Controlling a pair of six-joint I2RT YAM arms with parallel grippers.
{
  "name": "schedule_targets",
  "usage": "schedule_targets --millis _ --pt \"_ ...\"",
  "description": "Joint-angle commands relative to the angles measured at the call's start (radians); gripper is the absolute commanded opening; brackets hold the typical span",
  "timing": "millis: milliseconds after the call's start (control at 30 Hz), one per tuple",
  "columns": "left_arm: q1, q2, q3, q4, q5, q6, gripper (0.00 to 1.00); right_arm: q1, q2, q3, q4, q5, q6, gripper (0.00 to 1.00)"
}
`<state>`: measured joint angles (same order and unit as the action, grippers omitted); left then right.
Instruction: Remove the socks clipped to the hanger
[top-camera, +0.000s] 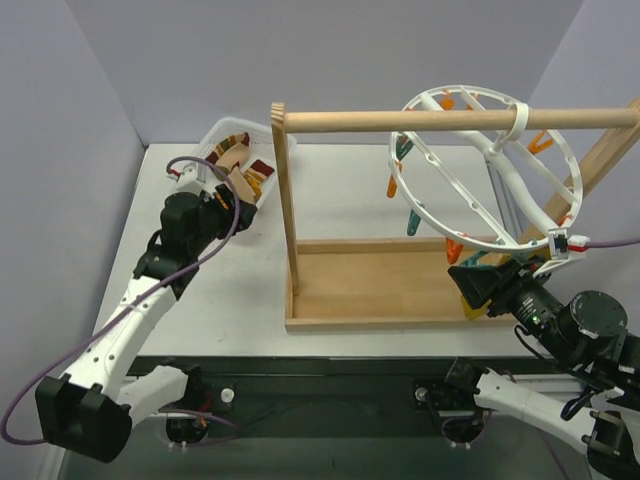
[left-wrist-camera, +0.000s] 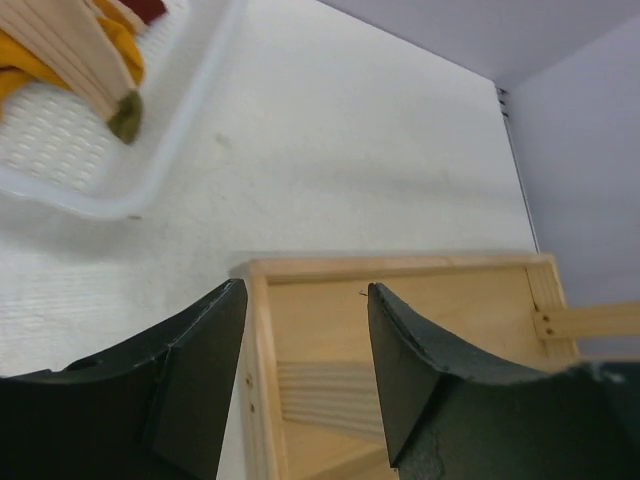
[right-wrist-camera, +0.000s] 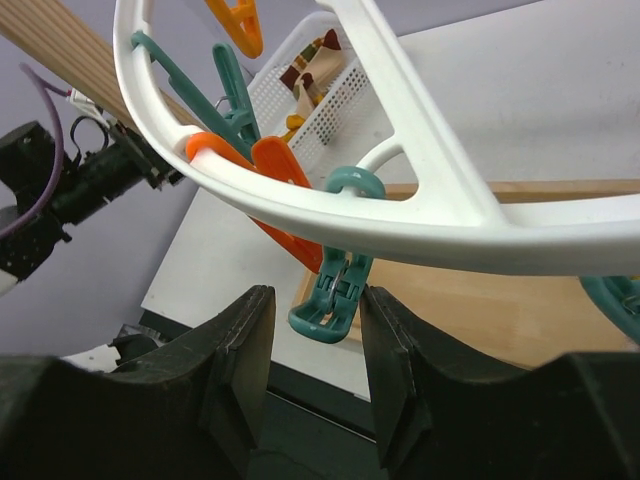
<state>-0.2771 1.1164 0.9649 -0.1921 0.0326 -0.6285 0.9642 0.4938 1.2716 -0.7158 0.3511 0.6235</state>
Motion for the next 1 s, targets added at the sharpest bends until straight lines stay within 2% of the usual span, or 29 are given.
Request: schedule_targets --millis 0,33,200,233,300,367,400,467,500,600,700,733,767,800,900,967 --pt "-0.118 -0.182 -0.207 0.164 0.023 -0.048 0.61 0.008 0.035 0.023 0.019 0.002 0.004 0.40" --pt "-0.182 -0.228 -0.218 0.154 0.012 -0.028 0.61 0.010 0.037 0.023 0.019 0.002 0.004 0.40" --pt "-0.365 -0.297 -0.238 0.080 -0.007 -0.043 0.57 0.010 0.046 0.031 0.019 0.003 0.002 0.40" --pt "-0.396 -0.309 -0.264 0.091 -0.005 -0.078 0.57 0.010 0.046 0.031 0.019 0.006 0.002 0.41" --pt "-0.529 -0.317 -0.311 0.176 -0.025 -0.105 0.57 0.010 0.048 0.029 0.019 0.011 0.007 0.41" --pt "-0.646 -0.307 -0.371 0.267 -0.132 -0.129 0.58 0.010 0.046 0.026 0.019 0.012 0.010 0.41" --pt "-0.769 -0.293 -0.383 0.351 -0.176 -0.126 0.59 0.010 0.052 0.026 0.019 0.014 0.012 0.42" --pt "-0.882 -0.210 -0.379 0.436 -0.290 -0.073 0.63 0.010 0.054 0.025 0.019 0.012 0.016 0.43" --pt "-0.984 -0.169 -0.355 0.488 -0.318 -0.047 0.65 0.010 0.057 0.025 0.019 0.012 0.016 0.43" --pt "-1.117 0.011 -0.237 0.554 -0.381 0.062 0.70 0.010 0.065 0.026 0.019 0.009 0.028 0.44" --pt "-1.168 0.175 -0.175 0.728 -0.376 0.183 0.72 0.010 0.074 0.028 0.019 0.011 0.033 0.44" --pt "-1.180 0.254 -0.169 0.788 -0.376 0.208 0.76 0.010 0.072 0.031 0.019 0.011 0.036 0.44" --pt "-1.182 0.296 -0.163 0.927 -0.369 0.239 0.78 0.010 0.075 0.032 0.019 0.014 0.041 0.44" --pt "-1.183 0.339 -0.143 0.986 -0.369 0.271 0.80 0.010 0.078 0.035 0.019 0.012 0.041 0.44" --pt "-1.185 0.547 -0.033 1.120 -0.366 0.413 0.82 0.010 0.084 0.046 0.019 0.008 0.044 0.44" --pt "-1.185 0.635 0.032 1.177 -0.379 0.456 0.83 0.010 0.086 0.054 0.021 0.003 0.047 0.44"
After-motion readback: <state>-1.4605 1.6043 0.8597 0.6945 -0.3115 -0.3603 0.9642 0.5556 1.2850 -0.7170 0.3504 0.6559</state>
